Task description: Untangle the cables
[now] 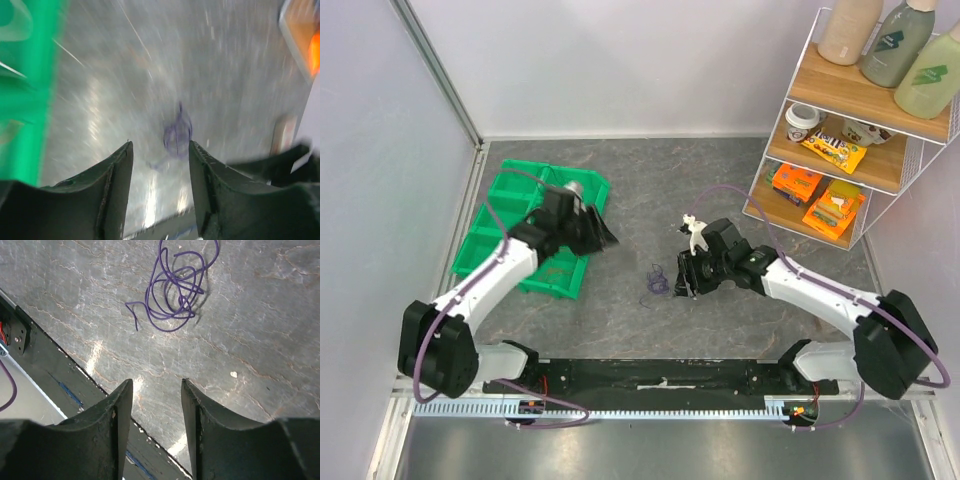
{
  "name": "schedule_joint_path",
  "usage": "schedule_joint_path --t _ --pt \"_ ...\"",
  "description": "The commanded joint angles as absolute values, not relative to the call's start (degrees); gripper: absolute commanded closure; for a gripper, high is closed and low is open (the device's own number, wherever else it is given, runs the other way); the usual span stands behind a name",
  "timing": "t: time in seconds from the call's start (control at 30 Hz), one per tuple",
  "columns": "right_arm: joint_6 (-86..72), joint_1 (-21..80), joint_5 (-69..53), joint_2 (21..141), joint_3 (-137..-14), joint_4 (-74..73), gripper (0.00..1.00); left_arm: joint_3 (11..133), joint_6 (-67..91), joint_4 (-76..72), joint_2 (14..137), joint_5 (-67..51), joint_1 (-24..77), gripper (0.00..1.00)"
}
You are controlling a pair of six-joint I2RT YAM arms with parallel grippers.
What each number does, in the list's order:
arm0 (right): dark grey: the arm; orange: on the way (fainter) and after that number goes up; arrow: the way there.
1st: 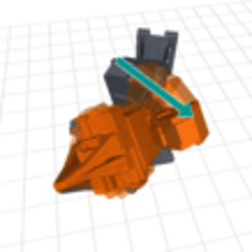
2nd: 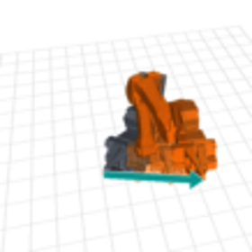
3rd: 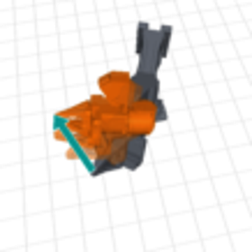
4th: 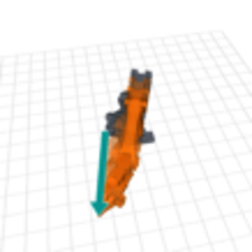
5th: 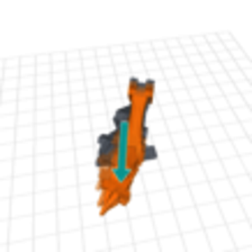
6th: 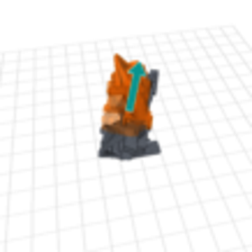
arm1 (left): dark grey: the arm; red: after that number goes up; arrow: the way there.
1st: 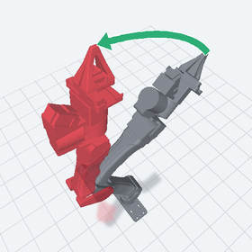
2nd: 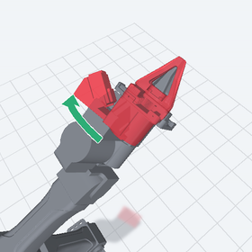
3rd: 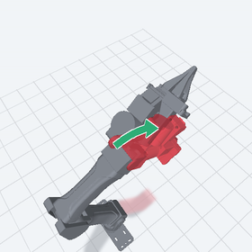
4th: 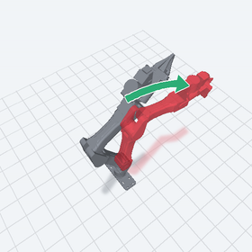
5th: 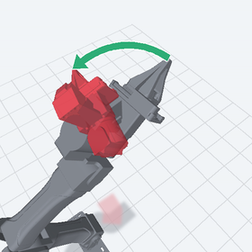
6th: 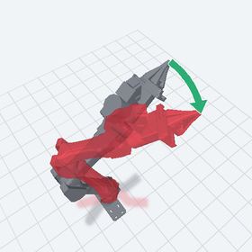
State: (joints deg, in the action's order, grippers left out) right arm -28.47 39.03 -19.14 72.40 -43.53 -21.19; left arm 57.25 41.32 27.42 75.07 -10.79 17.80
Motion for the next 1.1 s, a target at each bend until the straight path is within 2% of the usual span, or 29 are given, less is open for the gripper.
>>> schedule_joint_path --t 0.0,0.1,0.2,0.43,0.57,0.63,0.7,0.73,0.87,1.07 --pt "-29.00 39.11 -22.24 76.45 -47.63 -14.95 0.50 47.57 41.92 15.66 69.62 -18.37 30.47 0.46" --pt "-29.97 39.11 -21.97 79.97 -49.39 -12.14 0.51 44.13 43.67 13.36 70.13 -18.63 36.55 0.46" --pt "-30.41 39.11 -23.37 85.15 -52.37 -9.59 0.51 41.41 46.84 13.19 69.88 -19.33 37.70 0.58" --pt "-28.66 39.11 -23.82 95.70 -58.35 -8.17 0.52 38.41 47.02 16.61 63.29 -16.26 38.06 0.58" --pt "-27.69 39.11 -24.16 98.79 -60.82 -9.14 0.68 38.41 46.58 16.96 61.61 -16.78 38.06 0.58" --pt "-27.25 39.11 -24.78 98.53 -61.26 -9.49 0.80 39.20 45.62 16.35 61.44 -17.40 38.06 0.55" --pt "-26.29 39.11 -25.83 96.34 -61.96 -11.42 0.97 40.33 44.04 14.69 61.26 -18.80 38.06 0.50" --pt "-25.76 39.02 -26.54 94.59 -62.40 -12.64 1.00 40.95 43.16 13.37 61.00 -19.94 38.06 0.47" --pt "-24.26 38.85 -30.23 84.49 -61.88 -13.62 1.00 43.32 39.03 8.01 58.89 -21.97 37.97 0.39" --pt "-25.22 38.58 -31.20 77.34 -59.68 -13.80 1.00 45.70 36.12 5.80 57.22 -20.92 37.88 0.42"
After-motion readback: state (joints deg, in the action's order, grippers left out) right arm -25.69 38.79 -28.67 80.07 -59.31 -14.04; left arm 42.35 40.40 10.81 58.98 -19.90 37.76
